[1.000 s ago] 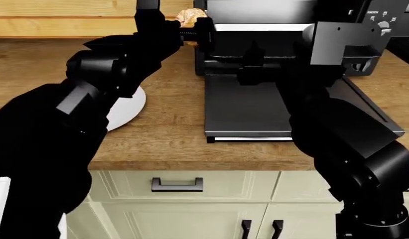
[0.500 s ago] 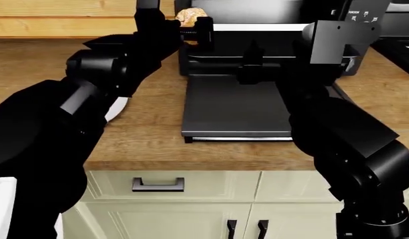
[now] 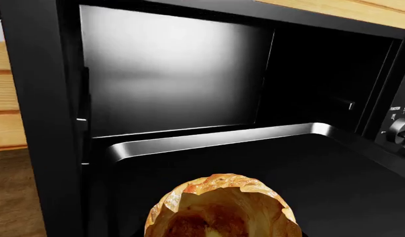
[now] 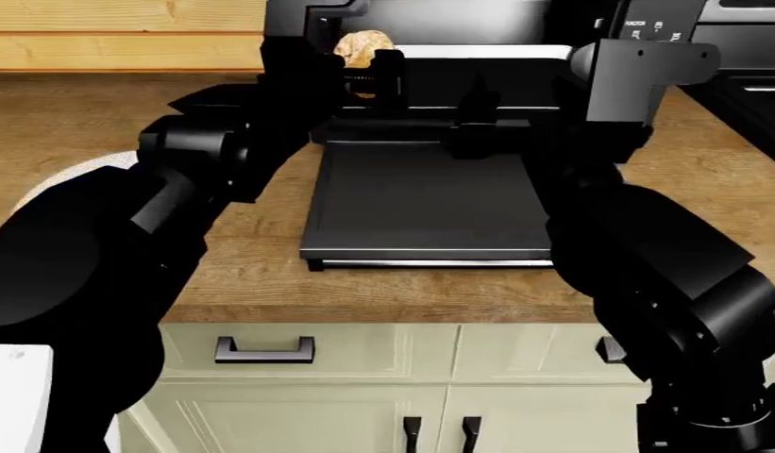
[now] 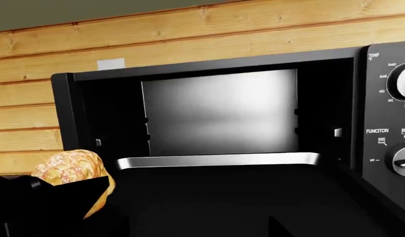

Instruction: Place the scone on the tray of the toaster oven.

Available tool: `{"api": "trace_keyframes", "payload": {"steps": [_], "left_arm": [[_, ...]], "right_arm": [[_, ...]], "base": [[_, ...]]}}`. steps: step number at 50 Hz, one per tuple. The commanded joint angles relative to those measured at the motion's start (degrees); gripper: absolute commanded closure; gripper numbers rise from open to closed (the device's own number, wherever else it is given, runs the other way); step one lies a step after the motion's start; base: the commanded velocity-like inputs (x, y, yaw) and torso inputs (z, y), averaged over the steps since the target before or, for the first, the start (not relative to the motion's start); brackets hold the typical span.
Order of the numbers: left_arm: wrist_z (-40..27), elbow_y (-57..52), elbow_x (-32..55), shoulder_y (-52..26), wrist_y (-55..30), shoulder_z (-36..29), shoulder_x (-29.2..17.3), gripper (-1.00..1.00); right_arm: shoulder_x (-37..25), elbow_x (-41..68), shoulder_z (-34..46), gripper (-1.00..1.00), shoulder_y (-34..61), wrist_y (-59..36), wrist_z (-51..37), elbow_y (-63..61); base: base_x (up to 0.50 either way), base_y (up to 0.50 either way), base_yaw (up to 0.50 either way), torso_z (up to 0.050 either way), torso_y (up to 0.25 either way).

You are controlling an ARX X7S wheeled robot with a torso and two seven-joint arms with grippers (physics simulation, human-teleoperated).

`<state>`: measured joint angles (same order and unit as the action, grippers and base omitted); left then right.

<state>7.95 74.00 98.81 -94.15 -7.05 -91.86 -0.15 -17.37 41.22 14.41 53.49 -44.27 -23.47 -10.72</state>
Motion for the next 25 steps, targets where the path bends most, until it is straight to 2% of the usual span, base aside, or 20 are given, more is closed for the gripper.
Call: {"api": "trace_keyframes", "payload": {"steps": [1, 17, 25], "left_arm": [[-0.2, -0.4, 2.2, 0.6, 1.0, -0.5, 0.1, 1.00], [0.4, -0.5, 2.1, 1.0, 4.1, -0.9, 0.1, 1.00], [0.1, -0.6, 1.9, 1.2, 5.6, -1.0, 0.1, 1.00]], "right_arm": [[-0.1, 0.3, 0.1, -1.00, 0.0, 0.1, -0.1, 0.1], [-0.2, 0.9, 0.1, -1.00, 0.3, 0.2, -0.1, -0.1], [-0.3, 1.0, 0.2, -1.00, 0.1, 0.5, -0.2, -0.4]], "base": [[0.00, -0.14, 0.00, 0.000, 0.000], [0.00, -0.14, 0.00, 0.000, 0.000], [0.00, -0.02, 0.00, 0.000, 0.000]]}}
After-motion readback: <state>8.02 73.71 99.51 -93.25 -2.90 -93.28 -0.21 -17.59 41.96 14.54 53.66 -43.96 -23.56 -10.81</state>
